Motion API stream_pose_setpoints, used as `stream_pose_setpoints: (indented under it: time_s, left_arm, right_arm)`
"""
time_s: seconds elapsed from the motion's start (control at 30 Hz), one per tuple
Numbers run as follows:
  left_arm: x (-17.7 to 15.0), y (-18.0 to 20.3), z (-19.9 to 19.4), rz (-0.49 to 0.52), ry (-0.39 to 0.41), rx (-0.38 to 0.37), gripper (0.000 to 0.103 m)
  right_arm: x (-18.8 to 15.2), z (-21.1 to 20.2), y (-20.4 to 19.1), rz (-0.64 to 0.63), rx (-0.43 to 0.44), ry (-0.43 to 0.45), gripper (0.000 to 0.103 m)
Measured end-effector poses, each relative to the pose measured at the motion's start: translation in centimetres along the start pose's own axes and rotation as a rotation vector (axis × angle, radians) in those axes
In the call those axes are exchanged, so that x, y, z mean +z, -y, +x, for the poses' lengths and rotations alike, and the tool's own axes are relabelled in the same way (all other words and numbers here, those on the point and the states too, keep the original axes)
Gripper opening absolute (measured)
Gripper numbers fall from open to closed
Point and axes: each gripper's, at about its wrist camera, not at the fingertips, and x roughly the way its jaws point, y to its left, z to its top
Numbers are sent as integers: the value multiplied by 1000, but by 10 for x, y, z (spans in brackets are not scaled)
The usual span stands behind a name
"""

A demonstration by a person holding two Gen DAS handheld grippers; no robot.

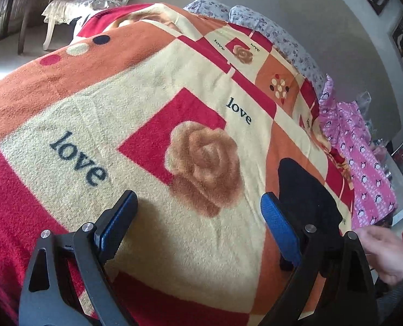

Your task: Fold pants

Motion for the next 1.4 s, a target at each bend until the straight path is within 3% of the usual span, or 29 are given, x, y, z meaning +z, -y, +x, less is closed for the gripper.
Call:
stream_pose_setpoints:
  time_s: [0.3,1.17,1.4]
  left_arm:
    - [-1,9,1,51,-1,13,92]
    - [-5,3,-10,11,-14,-3,92]
    - [-24,8,-22,65,-18,-82,92]
  right_arm:
    - [0,-2,-2,1,0,0,103]
    - [0,-2,-2,4,1,0,103]
    - [0,-2,-4,4,1,0,103]
